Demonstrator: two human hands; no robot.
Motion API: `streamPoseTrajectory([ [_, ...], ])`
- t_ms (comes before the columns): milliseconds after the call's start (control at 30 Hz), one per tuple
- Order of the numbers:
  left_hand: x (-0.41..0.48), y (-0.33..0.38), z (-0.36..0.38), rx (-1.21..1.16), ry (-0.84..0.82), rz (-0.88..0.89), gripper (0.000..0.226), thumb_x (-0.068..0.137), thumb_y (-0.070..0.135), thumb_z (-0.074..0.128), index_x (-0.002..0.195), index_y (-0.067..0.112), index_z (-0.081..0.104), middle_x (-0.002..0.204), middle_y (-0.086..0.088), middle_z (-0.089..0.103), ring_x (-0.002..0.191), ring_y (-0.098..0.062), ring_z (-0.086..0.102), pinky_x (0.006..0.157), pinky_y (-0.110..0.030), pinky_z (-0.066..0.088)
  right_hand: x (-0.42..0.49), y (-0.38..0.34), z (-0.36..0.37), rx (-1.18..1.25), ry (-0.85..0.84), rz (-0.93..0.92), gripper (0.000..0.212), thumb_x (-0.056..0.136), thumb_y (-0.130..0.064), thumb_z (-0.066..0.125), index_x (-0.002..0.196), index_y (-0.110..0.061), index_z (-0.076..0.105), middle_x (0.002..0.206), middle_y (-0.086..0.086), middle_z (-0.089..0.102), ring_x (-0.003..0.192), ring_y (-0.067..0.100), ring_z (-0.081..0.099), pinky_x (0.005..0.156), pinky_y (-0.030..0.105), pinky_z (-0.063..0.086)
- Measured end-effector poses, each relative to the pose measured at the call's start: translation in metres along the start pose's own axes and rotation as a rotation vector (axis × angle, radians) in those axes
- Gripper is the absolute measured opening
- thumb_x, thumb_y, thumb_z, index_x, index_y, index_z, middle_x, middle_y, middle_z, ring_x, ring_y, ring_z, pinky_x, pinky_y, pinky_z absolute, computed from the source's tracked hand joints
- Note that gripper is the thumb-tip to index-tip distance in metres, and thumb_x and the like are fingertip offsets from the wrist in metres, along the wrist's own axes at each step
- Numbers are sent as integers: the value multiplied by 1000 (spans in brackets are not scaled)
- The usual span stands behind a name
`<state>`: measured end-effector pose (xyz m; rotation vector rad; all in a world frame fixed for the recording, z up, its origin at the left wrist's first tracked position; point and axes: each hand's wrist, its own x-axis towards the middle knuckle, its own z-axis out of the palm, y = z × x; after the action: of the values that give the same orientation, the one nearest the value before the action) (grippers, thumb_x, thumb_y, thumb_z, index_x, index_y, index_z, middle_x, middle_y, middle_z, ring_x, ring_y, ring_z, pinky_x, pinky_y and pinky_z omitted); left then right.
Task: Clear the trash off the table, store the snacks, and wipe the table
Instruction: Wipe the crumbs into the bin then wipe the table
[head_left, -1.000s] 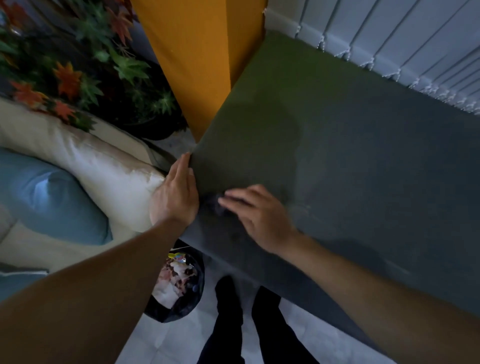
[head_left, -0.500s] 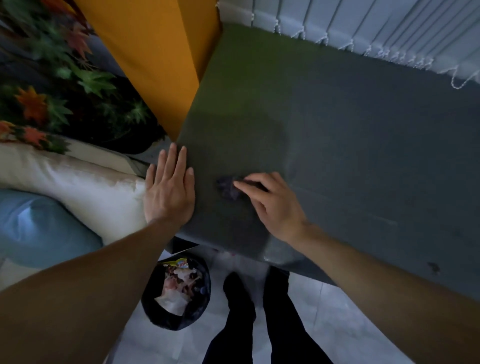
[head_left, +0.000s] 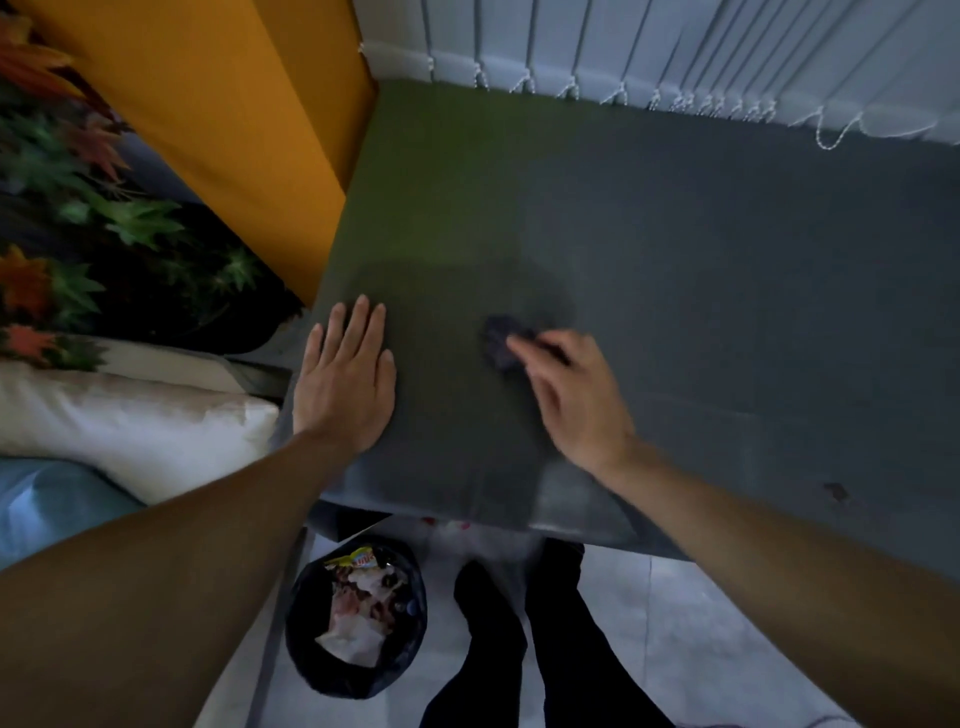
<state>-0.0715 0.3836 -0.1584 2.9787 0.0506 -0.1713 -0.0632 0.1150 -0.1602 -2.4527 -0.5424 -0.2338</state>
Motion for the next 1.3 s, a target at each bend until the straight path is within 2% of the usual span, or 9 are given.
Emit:
streamPoseTrajectory([
  [167, 34, 29, 0, -47, -11, 26, 59, 106, 41, 28, 160, 22, 15, 168, 0, 9, 155, -22, 4, 125, -44, 4, -37, -8, -12, 87, -250, -388, 34, 96, -8, 58, 126, -19, 68, 115, 9, 61, 93, 27, 58, 82, 36, 52],
  [367, 83, 72, 0, -90, -22, 13, 60, 106, 43, 25, 161, 24, 11, 169, -1, 3, 155, -26, -2, 125, -46, -1, 36, 49, -22, -39, 75, 100, 36, 95, -5, 58, 128, -16, 67, 114, 12, 59, 100, 29, 55, 89, 39, 48],
  [600, 98, 91, 12, 16, -12, -43, 64, 102, 52, 16, 160, 30, 2, 169, 2, -1, 155, -27, -6, 123, -54, -1, 21, 52, -34, 35, -159, -273, 32, 96, -9, 57, 124, -17, 69, 114, 12, 63, 94, 29, 61, 85, 36, 52],
  [700, 98, 93, 12, 44, -19, -49, 65, 101, 55, 13, 160, 32, -1, 169, 2, -3, 154, -28, -7, 123, -56, -1, 70, 85, -33, -50, 14, -81, 35, 96, -9, 56, 128, -18, 67, 113, 12, 60, 98, 31, 57, 88, 40, 49],
  [833, 100, 94, 12, 56, -22, -56, 66, 100, 56, 12, 160, 33, -2, 169, 3, -4, 155, -27, -6, 123, -56, -1, 106, 86, -18, -25, 129, 179, 34, 96, -8, 55, 128, -16, 66, 112, 11, 58, 100, 30, 54, 90, 29, 42],
  [967, 102, 93, 11, 76, -32, -53, 66, 98, 54, 10, 160, 33, -1, 169, 3, -3, 155, -27, -5, 123, -56, 1, 86, 67, -15, 82, -149, -211, 34, 96, -9, 57, 128, -18, 67, 118, 10, 59, 101, 29, 57, 88, 37, 49],
  [1067, 102, 93, 10, 72, -34, -53, 66, 99, 54, 10, 160, 33, 0, 169, 3, -3, 155, -26, -5, 123, -55, 0, 123, 89, -20, 72, -169, -330, 30, 101, -17, 50, 122, -16, 71, 111, 13, 63, 95, 31, 60, 85, 40, 50],
  [1233, 101, 93, 8, 70, -46, -52, 64, 101, 57, 9, 159, 34, -4, 168, 5, -8, 154, -24, -11, 123, -54, -2, 201, 129, -19, -53, 24, 62, 35, 100, -18, 46, 130, -17, 64, 112, 12, 56, 103, 31, 52, 86, 42, 47],
  [1300, 101, 92, 7, 64, -44, -48, 64, 101, 57, 9, 160, 34, -3, 168, 5, -7, 154, -24, -11, 124, -54, -1, 198, 120, -14, -39, 28, 88, 34, 99, -15, 48, 131, -16, 63, 113, 12, 55, 104, 29, 50, 88, 40, 45],
])
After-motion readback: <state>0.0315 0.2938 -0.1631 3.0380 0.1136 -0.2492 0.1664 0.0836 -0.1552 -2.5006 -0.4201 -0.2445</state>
